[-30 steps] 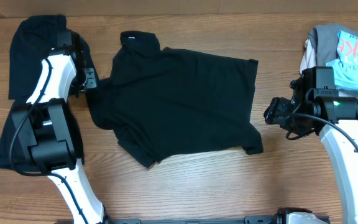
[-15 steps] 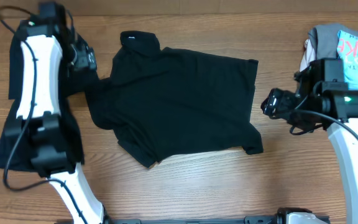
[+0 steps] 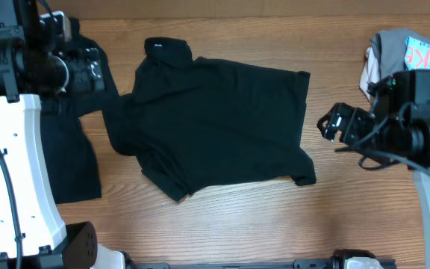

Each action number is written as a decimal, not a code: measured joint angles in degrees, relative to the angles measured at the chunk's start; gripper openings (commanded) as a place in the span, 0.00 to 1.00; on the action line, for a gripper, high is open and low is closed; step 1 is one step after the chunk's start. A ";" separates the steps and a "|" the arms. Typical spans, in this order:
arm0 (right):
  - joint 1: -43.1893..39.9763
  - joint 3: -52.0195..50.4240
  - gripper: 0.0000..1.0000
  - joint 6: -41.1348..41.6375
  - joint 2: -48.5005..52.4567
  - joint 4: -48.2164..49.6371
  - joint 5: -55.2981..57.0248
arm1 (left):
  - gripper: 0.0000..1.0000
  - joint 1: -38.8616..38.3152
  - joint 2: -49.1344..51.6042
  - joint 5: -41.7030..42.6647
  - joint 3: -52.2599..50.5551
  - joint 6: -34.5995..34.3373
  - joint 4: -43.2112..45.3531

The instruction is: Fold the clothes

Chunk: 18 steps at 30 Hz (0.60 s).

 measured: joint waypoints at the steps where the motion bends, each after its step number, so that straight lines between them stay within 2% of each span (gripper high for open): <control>1: -0.02 0.15 0.99 0.17 -0.96 -0.70 0.48 | 0.87 -1.01 -0.20 0.04 0.00 -0.20 -2.45; 2: -0.02 0.39 1.00 0.46 -1.84 -1.22 1.11 | 0.87 -2.62 -0.22 0.22 -0.02 -0.66 -5.03; 5: -0.02 0.59 1.00 0.76 -1.88 -1.33 1.99 | 0.87 -6.25 -0.52 0.46 -3.06 -1.70 -5.40; 10: -0.02 0.59 1.00 0.83 -0.92 -1.42 3.19 | 0.85 -11.61 -0.76 0.90 -14.51 -3.65 -4.92; 18: -0.02 0.61 1.00 0.76 1.29 -1.99 4.96 | 0.83 -16.13 -0.76 1.88 -39.58 -4.90 8.46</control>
